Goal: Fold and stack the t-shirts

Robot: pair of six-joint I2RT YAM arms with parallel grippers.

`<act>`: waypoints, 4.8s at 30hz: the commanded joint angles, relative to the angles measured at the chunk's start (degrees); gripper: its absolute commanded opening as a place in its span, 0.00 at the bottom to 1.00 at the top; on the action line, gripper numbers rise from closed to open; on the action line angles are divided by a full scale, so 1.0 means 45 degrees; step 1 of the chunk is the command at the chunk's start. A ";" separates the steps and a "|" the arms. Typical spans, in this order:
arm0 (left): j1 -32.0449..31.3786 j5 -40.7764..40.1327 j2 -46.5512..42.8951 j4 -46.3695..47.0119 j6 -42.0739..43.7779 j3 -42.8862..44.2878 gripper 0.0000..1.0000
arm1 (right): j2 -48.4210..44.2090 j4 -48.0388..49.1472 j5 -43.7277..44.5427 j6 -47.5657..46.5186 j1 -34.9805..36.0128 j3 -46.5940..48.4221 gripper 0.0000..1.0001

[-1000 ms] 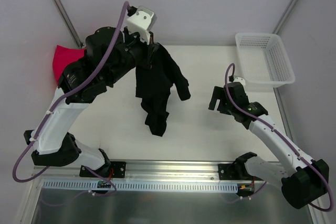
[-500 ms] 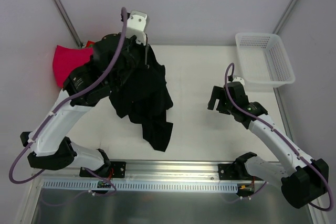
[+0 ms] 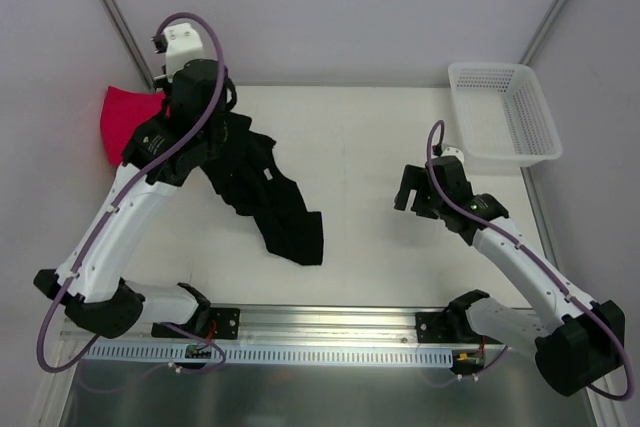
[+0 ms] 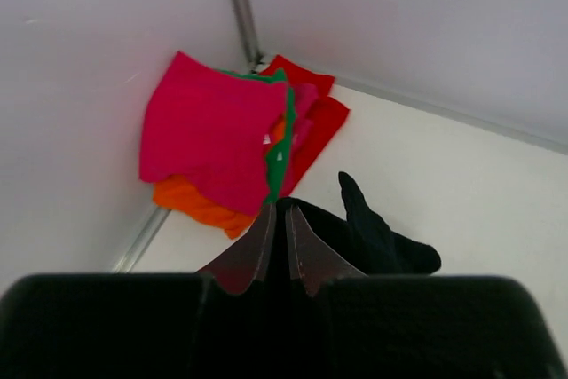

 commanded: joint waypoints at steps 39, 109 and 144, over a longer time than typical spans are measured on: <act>-0.0221 0.3531 -0.4942 0.0450 -0.7167 -0.8817 0.00 | 0.9928 1.2127 -1.2254 0.4384 0.3475 0.0879 0.89; -0.7108 0.9059 -0.3440 0.3436 -0.8454 -1.1709 0.00 | 1.6063 -0.2540 -0.8270 -0.1259 -0.0372 1.9221 0.01; -0.4150 0.7160 -0.3030 0.5621 -0.4045 -1.1064 0.99 | 0.8765 0.0619 -0.9520 -0.2827 -0.0490 0.9397 1.00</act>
